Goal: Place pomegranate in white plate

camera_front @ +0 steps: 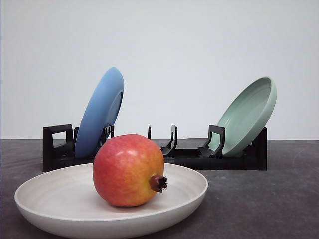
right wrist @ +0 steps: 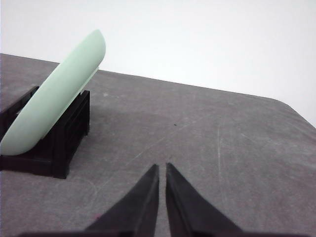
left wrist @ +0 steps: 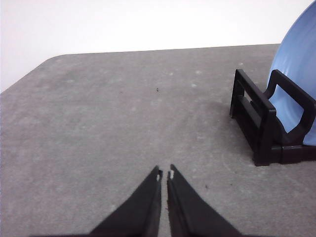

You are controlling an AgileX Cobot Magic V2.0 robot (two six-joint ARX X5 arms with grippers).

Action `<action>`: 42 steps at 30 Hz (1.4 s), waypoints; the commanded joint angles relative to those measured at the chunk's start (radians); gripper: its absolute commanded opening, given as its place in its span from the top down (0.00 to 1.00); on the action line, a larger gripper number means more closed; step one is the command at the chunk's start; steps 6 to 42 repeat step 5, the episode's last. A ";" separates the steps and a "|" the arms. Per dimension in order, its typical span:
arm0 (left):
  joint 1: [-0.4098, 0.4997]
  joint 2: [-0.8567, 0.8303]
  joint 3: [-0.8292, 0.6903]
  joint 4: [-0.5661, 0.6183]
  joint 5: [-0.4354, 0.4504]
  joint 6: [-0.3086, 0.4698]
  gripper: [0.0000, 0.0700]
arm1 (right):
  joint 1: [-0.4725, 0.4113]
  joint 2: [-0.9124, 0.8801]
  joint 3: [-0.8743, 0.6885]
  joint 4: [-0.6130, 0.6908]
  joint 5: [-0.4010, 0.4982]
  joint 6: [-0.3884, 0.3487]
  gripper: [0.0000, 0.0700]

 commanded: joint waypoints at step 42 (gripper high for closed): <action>0.000 -0.002 -0.010 -0.006 0.000 -0.004 1.00 | -0.002 -0.001 -0.004 0.014 0.003 0.003 0.97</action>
